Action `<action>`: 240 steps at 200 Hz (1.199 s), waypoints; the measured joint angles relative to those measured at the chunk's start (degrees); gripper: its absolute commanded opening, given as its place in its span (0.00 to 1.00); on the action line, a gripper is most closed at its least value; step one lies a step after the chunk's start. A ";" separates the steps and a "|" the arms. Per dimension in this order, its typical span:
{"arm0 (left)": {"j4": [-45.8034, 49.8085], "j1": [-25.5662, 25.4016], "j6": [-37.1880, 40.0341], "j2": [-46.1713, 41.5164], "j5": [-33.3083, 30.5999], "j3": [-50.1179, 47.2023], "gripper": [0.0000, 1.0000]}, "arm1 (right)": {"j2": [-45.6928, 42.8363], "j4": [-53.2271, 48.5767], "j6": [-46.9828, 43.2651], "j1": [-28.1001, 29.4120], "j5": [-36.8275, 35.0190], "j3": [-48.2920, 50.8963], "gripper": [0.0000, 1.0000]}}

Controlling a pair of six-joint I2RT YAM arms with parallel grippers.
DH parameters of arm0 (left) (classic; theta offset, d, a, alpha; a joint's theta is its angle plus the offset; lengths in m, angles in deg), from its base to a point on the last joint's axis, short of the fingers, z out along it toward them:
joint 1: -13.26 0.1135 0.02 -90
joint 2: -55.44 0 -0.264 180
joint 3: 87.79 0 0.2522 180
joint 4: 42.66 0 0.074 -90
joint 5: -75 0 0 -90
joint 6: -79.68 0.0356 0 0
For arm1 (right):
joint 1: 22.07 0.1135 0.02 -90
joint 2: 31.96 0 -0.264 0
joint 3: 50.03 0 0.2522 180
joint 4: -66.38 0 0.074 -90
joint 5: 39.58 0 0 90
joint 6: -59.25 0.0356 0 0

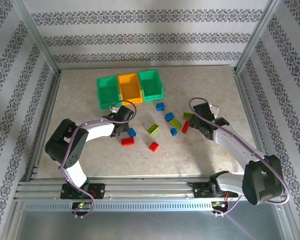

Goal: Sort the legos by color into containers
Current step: Pick up the lego from the center of the table, then place the lego in the container.

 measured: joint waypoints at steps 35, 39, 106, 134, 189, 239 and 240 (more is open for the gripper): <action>-0.17 0.00 -0.02 -1.55 1.18 -1.36 0.26 | -0.02 -0.02 0.09 0.00 -0.02 0.00 0.98; -0.11 0.00 -0.02 -1.88 1.44 -1.51 0.25 | -0.02 -0.02 0.11 0.00 -0.02 0.00 0.98; 4.26 0.37 3.63 -9.66 2.73 0.85 0.16 | -0.24 -0.02 0.31 0.00 -0.02 -0.04 0.98; 4.90 3.30 7.93 -9.09 4.46 7.34 0.15 | -0.63 0.00 0.48 0.02 -0.02 -0.04 0.98; 4.76 11.82 12.61 -0.87 5.09 18.49 0.15 | -3.15 -0.07 1.38 0.63 -0.02 -0.04 0.98; 4.81 16.94 14.29 8.55 6.62 25.92 0.18 | -3.65 -0.24 1.53 0.63 -0.04 -0.04 0.98; 4.83 17.05 14.32 8.74 6.62 26.12 0.18 | -3.65 -0.24 1.55 0.63 -0.04 -0.04 0.98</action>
